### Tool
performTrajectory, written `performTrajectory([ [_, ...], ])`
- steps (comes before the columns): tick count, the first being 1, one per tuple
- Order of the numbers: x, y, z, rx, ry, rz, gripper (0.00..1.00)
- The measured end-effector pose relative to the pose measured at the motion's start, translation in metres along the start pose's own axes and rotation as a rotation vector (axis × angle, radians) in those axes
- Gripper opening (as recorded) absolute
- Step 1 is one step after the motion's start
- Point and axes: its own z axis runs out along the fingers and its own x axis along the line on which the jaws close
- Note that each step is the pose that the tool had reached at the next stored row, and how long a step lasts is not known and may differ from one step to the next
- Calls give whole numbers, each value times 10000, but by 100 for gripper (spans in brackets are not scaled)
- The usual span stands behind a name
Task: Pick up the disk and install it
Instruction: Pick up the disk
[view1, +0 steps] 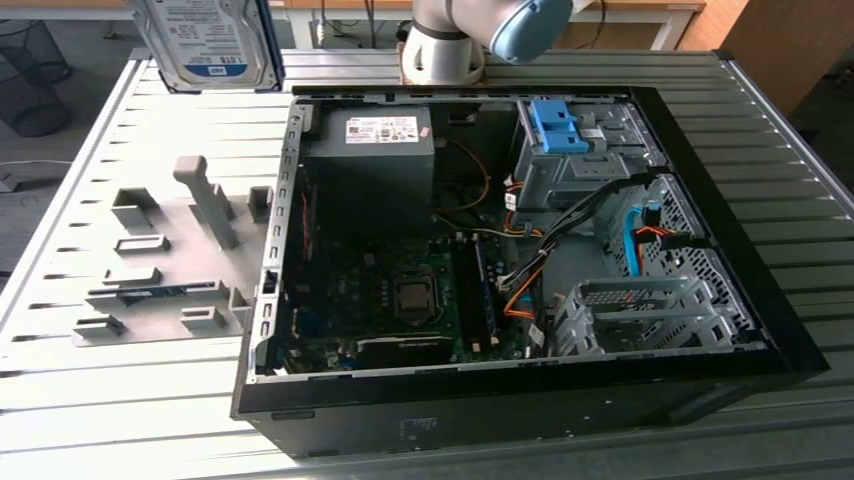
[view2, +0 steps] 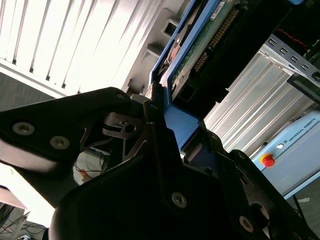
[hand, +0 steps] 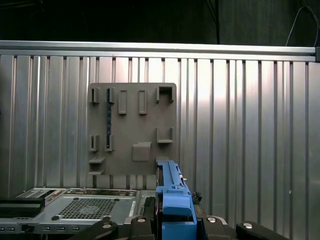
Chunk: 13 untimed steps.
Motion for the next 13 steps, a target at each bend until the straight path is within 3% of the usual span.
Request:
performTrajectory([
  [13,0,-295,-4,0,0,0,36],
])
